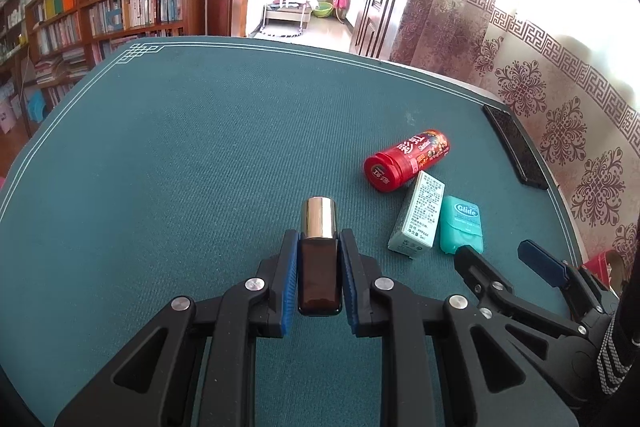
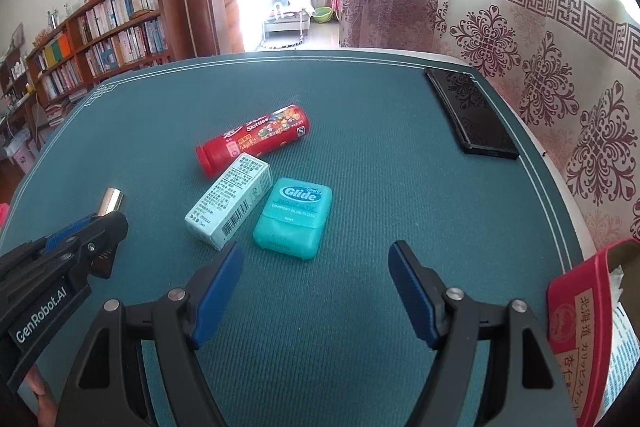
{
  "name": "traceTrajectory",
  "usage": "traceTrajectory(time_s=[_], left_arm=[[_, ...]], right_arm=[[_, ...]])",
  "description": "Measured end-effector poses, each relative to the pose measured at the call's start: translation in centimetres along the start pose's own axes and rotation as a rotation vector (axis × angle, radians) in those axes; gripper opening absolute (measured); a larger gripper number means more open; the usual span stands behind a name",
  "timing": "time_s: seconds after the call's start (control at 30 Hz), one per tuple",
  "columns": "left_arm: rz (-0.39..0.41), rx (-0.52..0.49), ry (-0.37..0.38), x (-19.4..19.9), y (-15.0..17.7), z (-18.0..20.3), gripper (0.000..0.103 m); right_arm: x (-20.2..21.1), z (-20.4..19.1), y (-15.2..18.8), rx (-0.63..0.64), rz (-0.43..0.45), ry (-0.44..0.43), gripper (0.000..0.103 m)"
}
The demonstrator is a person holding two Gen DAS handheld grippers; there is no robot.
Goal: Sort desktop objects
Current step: 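Grasp the brown glass bottle with the left gripper while the right grasps the teal Glide floss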
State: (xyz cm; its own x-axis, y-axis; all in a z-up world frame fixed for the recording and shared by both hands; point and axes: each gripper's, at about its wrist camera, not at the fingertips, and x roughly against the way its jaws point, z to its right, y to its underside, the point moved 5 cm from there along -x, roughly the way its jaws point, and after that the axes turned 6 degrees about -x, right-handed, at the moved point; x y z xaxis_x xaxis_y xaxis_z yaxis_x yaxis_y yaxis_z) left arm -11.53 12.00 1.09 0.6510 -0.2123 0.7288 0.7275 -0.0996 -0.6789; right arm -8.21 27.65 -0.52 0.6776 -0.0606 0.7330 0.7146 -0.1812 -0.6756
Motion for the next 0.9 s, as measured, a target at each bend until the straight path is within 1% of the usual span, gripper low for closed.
traceTrajectory(time_s=[0.17, 0.33, 0.4, 0.53, 0.63, 0.7, 0.73, 0.77, 0.8, 0.9], left_arm=[[0.013, 0.010, -0.013, 0.2, -0.2, -0.3, 0.022], [0.014, 0.017, -0.013, 0.2, -0.1, -0.3, 0.022], [0.019, 0.015, -0.019, 0.3, -0.2, -0.3, 0.022], [0.029, 0.010, -0.025, 0.5, -0.2, -0.2, 0.022], [0.038, 0.005, -0.032, 0.7, -0.2, 0.0, 0.022], [0.042, 0.006, -0.031, 0.8, -0.2, 0.1, 0.022], [0.044, 0.007, -0.028, 0.8, -0.3, 0.1, 0.022], [0.047, 0.007, -0.023, 0.9, -0.3, 0.2, 0.022], [0.051, 0.006, -0.019, 1.0, -0.3, 0.3, 0.022], [0.070, -0.005, 0.000, 1.6, -0.5, 0.9, 0.022]], right_arm=[[-1.5, -0.5, -0.7, -0.001, -0.004, 0.010, 0.079], [-3.0, -0.6, -0.5, -0.007, -0.030, 0.025, 0.079], [-3.0, -0.7, -0.4, 0.003, -0.016, 0.037, 0.079], [-3.2, -0.8, -0.7, 0.002, -0.014, 0.034, 0.078], [-3.2, -0.7, -0.9, -0.003, -0.007, 0.036, 0.069], [-3.2, -0.6, -1.0, -0.003, -0.003, 0.036, 0.056], [-3.1, -0.7, -1.0, -0.001, -0.001, 0.037, 0.053], [-3.0, -0.7, -1.0, 0.002, 0.001, 0.036, 0.045], [-2.9, -0.7, -0.9, 0.005, 0.001, 0.037, 0.043], [-2.7, -0.6, -0.6, 0.003, -0.001, 0.039, 0.043]])
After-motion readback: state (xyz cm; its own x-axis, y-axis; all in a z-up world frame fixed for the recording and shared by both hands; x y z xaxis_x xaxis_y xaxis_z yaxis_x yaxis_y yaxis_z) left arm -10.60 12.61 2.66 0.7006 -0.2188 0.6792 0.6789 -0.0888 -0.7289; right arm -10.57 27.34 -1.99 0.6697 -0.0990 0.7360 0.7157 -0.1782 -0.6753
